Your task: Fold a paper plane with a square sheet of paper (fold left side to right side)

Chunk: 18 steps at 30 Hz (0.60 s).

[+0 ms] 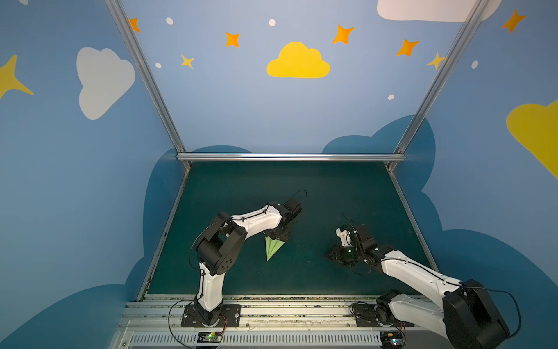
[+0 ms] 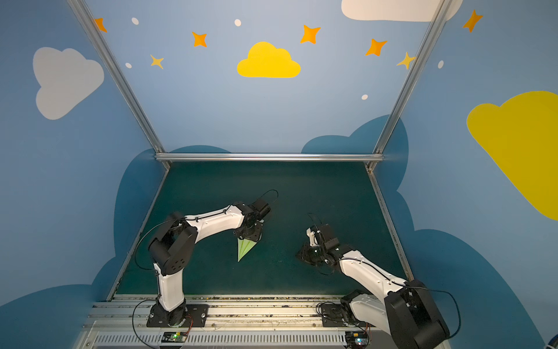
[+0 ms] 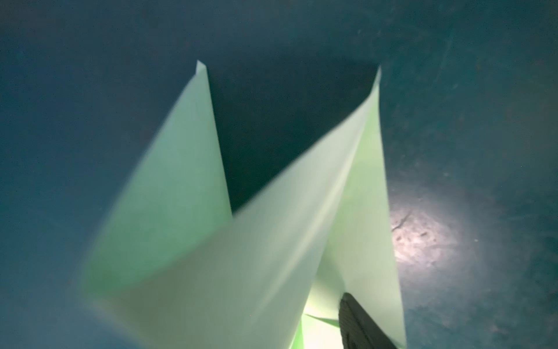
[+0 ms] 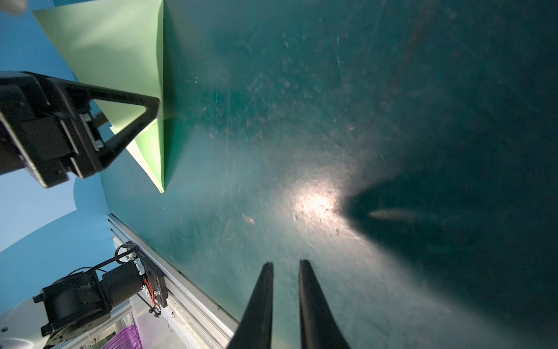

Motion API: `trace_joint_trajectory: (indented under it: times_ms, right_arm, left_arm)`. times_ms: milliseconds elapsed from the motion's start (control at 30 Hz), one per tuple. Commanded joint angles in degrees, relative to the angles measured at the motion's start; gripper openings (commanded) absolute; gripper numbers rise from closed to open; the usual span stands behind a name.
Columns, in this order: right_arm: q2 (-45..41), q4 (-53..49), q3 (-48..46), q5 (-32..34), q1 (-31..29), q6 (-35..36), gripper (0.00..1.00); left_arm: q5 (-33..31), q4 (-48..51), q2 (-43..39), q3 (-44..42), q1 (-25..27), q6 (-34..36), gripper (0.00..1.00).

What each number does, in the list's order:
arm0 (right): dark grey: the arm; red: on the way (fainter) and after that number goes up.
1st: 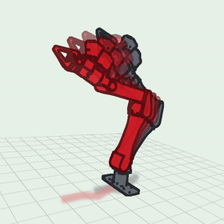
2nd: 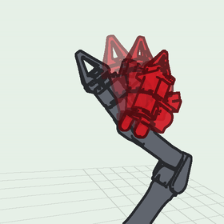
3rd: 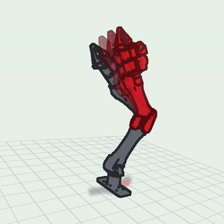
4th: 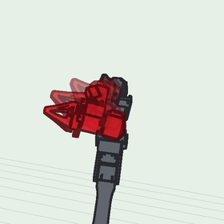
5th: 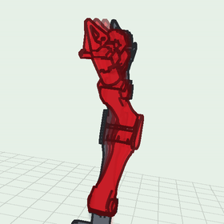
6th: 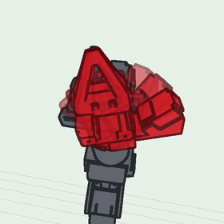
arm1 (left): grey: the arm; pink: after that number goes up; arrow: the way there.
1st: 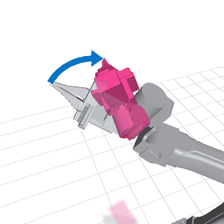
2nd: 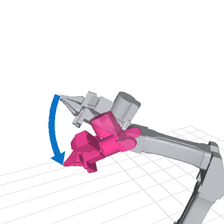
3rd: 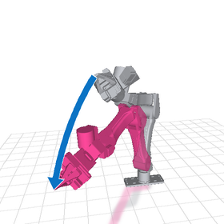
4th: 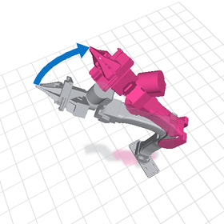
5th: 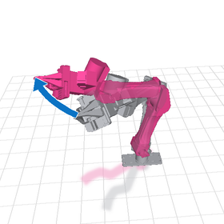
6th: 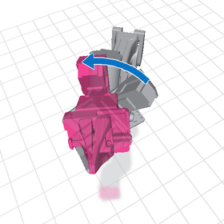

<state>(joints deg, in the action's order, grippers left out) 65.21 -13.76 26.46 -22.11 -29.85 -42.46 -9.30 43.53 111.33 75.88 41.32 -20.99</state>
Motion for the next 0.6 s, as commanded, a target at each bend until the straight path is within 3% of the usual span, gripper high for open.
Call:
trace_joint_trajectory:
  times_ms: [0, 300, 567]
  right_arm:
    - [0.56, 0.23, 1.95, 0.05, -0.37, 0.71, 0.16]
    - [0.53, -0.92, 3.31, 0.14, -0.39, 1.34, 0.16]
    - [0.53, -1.09, 3.34, 0.04, -0.40, 1.50, 0.19]
  left_arm:
    - [-0.02, -0.87, 1.50, -1.23, 0.42, -1.98, 0.67]
    - [-0.56, -0.28, 0.89, -0.53, 0.78, -3.11, 0.68]
    - [-1.24, 4.89, -2.92, 7.68, 0.69, -1.60, 0.71]
